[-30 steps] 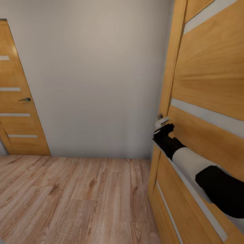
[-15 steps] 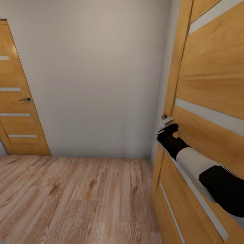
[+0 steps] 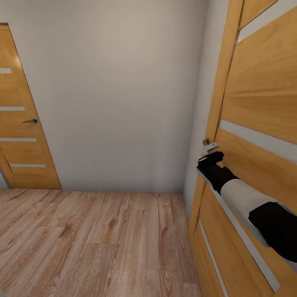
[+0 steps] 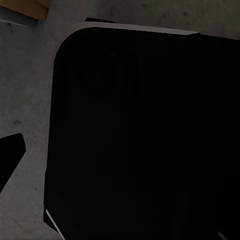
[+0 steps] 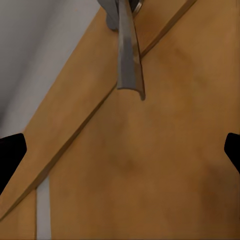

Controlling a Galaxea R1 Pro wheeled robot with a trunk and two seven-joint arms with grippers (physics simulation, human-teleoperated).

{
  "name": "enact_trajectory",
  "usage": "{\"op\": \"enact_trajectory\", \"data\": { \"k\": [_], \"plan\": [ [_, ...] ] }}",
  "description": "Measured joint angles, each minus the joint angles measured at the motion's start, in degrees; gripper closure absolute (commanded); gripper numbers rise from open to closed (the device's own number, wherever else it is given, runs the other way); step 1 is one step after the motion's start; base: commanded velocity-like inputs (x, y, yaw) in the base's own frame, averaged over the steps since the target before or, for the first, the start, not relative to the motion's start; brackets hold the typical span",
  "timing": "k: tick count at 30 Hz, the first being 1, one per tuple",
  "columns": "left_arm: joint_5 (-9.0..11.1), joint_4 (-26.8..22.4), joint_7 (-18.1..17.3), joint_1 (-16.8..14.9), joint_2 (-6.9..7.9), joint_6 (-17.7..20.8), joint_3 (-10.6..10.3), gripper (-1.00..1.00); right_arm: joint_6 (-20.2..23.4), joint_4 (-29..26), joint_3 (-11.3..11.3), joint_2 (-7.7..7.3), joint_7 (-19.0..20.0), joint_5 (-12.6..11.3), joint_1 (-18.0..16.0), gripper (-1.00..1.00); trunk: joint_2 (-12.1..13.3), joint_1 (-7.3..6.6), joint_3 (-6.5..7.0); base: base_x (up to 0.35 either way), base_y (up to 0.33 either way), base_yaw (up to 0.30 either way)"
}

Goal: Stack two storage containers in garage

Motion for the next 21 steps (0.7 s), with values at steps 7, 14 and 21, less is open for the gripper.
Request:
{"op": "enact_trajectory", "data": {
  "k": [7,14,21],
  "plan": [
    [0.0,0.0,0.0,0.0,0.00,0.0,0.0,-1.00,0.0,-0.1,0.0,-0.04,0.0,-0.2,0.0,-1.00,0.0,0.00,0.00,0.000,0.000,0.000],
    [0.0,0.0,0.0,0.0,0.00,0.0,0.0,-1.00,-0.1,-0.1,0.0,-0.04,0.0,-0.3,0.0,-1.00,0.0,0.00,0.00,0.000,0.000,0.000],
    [0.0,0.0,0.0,0.0,0.00,0.0,0.0,-1.00,0.0,-0.1,0.1,-0.05,0.0,-0.3,0.0,-1.00,0.0,0.00,0.00,0.000,0.000,0.000]
  ]
}}
